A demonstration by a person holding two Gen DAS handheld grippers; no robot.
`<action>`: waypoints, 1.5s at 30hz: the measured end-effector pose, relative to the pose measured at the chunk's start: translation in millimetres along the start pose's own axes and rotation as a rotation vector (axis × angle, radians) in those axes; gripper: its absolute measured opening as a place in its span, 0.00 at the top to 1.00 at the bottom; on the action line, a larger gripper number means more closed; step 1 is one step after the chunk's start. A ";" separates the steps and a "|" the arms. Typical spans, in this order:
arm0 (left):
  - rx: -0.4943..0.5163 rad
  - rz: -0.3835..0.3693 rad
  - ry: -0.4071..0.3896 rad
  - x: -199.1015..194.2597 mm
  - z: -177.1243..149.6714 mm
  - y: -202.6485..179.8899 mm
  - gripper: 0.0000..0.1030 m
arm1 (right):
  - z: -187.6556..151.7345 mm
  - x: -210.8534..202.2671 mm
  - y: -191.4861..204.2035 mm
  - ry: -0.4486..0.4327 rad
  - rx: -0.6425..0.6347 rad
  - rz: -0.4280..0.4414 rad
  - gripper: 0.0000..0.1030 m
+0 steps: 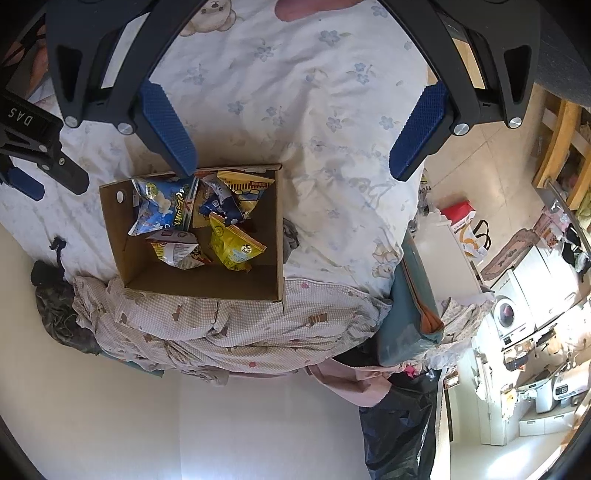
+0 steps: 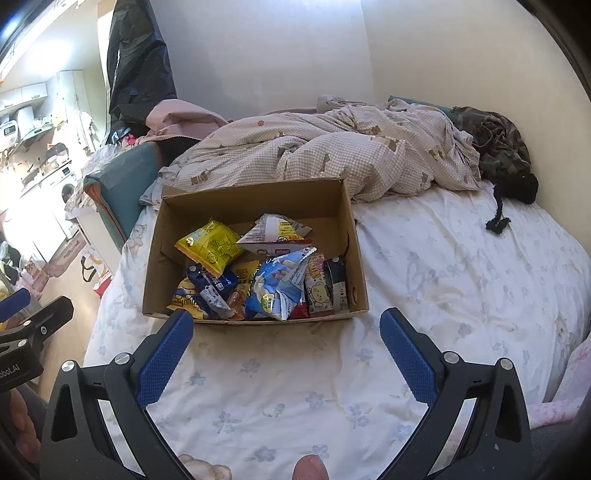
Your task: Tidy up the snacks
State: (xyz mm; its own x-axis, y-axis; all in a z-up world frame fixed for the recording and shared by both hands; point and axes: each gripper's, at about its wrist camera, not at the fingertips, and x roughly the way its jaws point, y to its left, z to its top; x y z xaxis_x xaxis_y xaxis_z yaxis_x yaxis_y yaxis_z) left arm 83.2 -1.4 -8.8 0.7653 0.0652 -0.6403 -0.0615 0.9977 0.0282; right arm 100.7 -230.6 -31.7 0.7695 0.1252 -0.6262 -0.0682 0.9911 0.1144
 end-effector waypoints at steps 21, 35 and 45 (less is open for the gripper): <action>-0.015 -0.009 0.003 -0.2 1.4 4.2 0.00 | 1.9 -2.7 -1.9 -0.015 0.009 -0.007 0.00; -0.014 -0.013 0.006 0.1 1.4 2.7 0.00 | 1.8 -3.0 -2.3 -0.018 0.007 -0.005 0.00; -0.014 -0.023 0.006 0.4 1.1 -0.2 0.00 | 7.2 -8.2 -1.7 -0.036 0.006 0.000 0.00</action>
State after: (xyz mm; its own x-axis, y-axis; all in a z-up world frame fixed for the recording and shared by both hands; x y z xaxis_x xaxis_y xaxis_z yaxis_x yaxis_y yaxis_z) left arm 84.3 -1.6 -8.3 0.7630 0.0424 -0.6450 -0.0534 0.9986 0.0025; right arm 99.1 -233.6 -21.1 0.7919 0.1237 -0.5980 -0.0645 0.9907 0.1196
